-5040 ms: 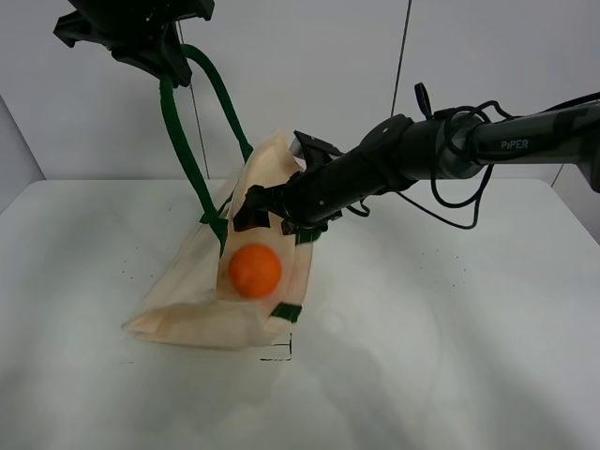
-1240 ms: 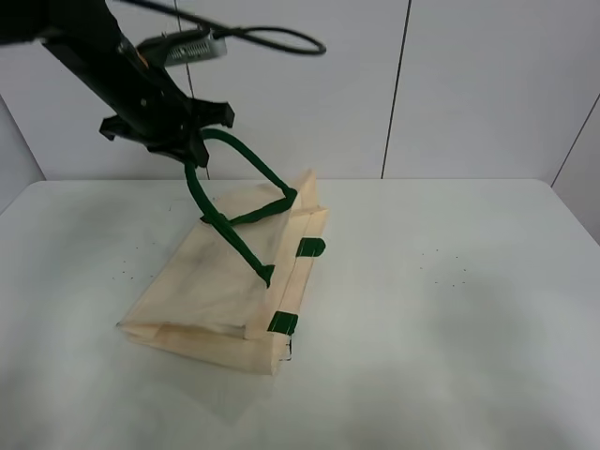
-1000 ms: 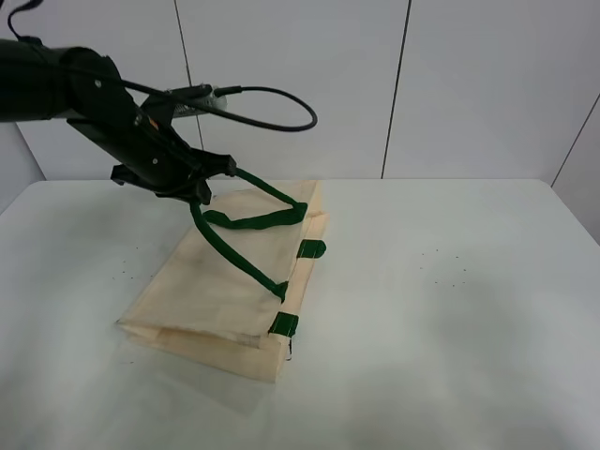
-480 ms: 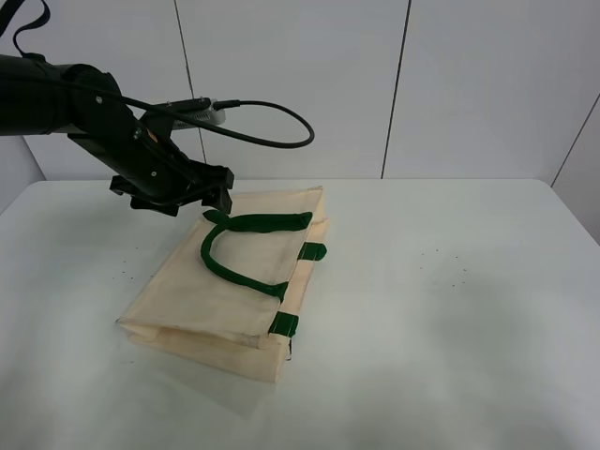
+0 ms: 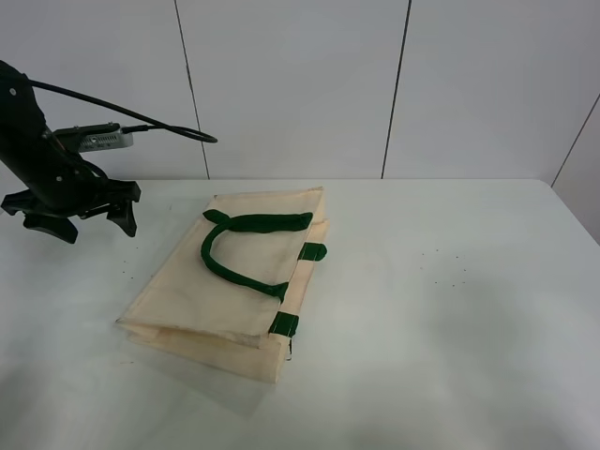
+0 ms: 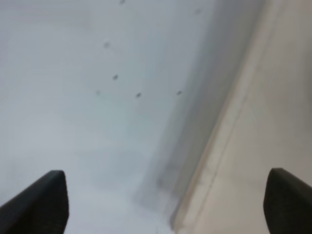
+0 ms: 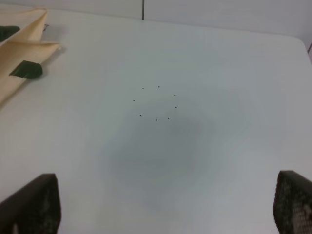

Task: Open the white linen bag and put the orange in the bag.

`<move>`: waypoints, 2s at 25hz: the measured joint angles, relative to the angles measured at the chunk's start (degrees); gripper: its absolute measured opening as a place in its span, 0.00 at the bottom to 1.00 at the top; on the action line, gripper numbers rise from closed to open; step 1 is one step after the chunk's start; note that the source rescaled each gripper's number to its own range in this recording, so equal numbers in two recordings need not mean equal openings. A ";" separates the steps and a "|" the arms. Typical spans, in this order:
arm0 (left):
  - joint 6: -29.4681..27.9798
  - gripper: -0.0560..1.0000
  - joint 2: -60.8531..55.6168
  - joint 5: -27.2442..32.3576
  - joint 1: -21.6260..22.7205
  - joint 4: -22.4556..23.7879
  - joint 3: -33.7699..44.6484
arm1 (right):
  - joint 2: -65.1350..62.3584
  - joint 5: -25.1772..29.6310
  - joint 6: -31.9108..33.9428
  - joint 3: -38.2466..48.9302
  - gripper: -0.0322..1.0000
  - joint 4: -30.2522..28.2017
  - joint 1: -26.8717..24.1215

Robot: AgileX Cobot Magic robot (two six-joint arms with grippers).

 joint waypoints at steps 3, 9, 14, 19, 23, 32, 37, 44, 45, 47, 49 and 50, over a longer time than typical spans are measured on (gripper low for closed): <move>0.28 1.00 0.00 2.11 -0.33 -0.52 0.00 | 0.00 0.00 0.00 0.00 1.00 0.00 0.00; 0.62 1.00 -0.24 9.50 -0.46 -0.90 0.00 | 0.00 0.00 0.00 0.00 1.00 0.00 0.00; 1.06 1.00 -2.37 13.32 -0.46 -0.93 1.43 | 0.00 0.00 0.00 0.00 1.00 0.00 0.00; 1.63 1.00 -8.68 14.27 -0.46 -0.98 8.88 | 0.00 0.00 0.00 0.00 1.00 0.00 0.00; 1.99 1.00 -16.97 14.94 -0.46 -0.98 18.66 | 0.00 0.00 0.00 0.00 1.00 0.00 0.00; 5.71 1.00 -43.70 16.49 -0.46 -0.98 37.33 | 0.00 0.00 0.00 0.00 1.00 0.00 0.00; 9.03 1.00 -60.06 16.09 -0.46 -0.98 42.09 | 0.00 0.00 0.00 0.00 1.00 0.00 0.00; 10.50 1.00 -78.18 15.00 -0.46 -1.00 42.87 | 0.00 0.00 0.00 0.00 1.00 0.00 0.00; 10.64 1.00 -79.91 15.00 -0.46 -1.00 42.92 | 0.00 0.00 0.00 0.00 1.00 0.00 0.00; 10.74 1.00 -82.40 15.00 -0.46 -1.00 43.04 | 0.00 0.00 0.00 0.00 1.00 0.00 0.00; 10.75 1.00 -84.04 15.00 -0.46 -1.00 43.04 | 0.00 0.00 0.00 0.00 1.00 0.00 0.00; 10.80 1.00 -84.35 15.05 -0.46 -1.00 43.04 | 0.00 0.00 0.00 0.00 1.00 0.00 0.00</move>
